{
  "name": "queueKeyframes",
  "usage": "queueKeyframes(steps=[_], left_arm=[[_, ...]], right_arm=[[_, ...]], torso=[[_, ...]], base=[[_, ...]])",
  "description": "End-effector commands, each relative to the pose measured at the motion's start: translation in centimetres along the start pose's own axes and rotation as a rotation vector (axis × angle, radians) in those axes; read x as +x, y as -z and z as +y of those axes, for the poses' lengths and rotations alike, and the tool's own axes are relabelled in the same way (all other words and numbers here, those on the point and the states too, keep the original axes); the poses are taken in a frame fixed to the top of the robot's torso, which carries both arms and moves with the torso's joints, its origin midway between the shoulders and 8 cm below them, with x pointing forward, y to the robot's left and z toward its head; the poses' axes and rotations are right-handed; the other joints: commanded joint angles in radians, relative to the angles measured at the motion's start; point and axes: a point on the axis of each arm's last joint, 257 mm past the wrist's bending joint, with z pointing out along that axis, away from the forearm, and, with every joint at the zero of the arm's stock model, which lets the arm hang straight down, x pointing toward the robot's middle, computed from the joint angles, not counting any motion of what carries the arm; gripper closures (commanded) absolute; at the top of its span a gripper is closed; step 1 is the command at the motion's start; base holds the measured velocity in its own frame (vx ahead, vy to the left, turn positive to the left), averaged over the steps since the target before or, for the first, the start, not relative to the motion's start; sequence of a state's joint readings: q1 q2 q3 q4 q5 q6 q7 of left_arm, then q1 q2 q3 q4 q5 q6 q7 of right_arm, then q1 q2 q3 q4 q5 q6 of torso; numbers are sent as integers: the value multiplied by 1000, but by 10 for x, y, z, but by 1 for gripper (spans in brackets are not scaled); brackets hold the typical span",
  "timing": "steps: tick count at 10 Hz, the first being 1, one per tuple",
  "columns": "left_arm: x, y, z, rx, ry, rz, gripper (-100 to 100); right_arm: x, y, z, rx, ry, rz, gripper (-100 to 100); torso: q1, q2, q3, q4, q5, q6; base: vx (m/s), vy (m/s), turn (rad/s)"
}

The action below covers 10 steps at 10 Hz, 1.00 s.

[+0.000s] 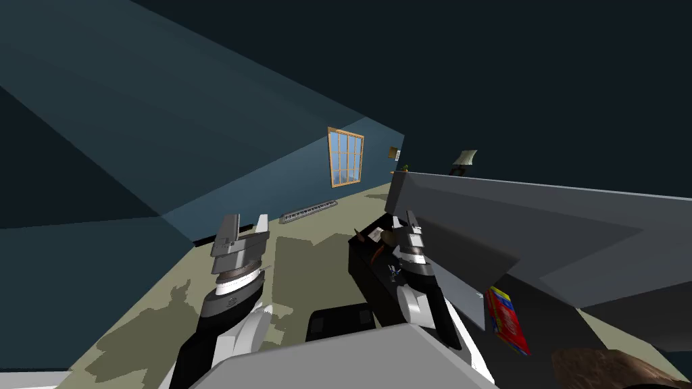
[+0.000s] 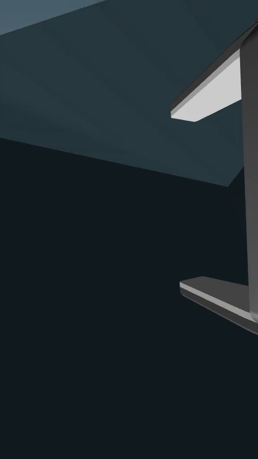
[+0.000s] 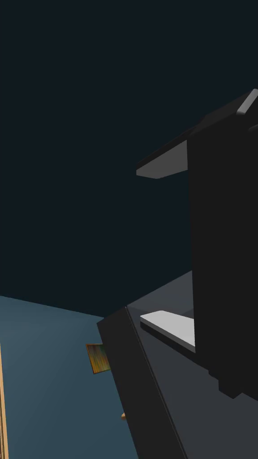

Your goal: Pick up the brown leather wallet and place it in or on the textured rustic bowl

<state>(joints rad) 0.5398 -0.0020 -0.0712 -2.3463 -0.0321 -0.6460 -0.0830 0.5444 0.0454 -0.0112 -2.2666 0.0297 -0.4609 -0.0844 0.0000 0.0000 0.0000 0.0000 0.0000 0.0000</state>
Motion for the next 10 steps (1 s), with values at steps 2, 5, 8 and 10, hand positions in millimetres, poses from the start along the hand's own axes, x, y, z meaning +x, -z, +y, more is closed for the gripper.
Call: queueKeyframes(steps=[2, 5, 8, 10], left_arm=[[0, 0, 0, 0, 0, 0, 0], [0, 0, 0, 0, 0, 0, 0], [0, 0, 0, 0, 0, 0, 0], [0, 0, 0, 0, 0, 0, 0]], right_arm=[[10, 5, -11, 25, 57, 76, -100], [22, 20, -38, 81, 157, 171, -100], [33, 46, -76, 156, 281, 268, -100], [35, 59, -93, 190, 328, 303, -100]], torso=[[0, 0, 0, 0, 0, 0], [0, 0, 0, 0, 0, 0], [1, 0, 0, 0, 0, -1], [1, 0, 0, 0, 0, 0]], base=[[0, 7, 154], [1, 11, 258], [2, 14, 374], [4, 10, 240]])
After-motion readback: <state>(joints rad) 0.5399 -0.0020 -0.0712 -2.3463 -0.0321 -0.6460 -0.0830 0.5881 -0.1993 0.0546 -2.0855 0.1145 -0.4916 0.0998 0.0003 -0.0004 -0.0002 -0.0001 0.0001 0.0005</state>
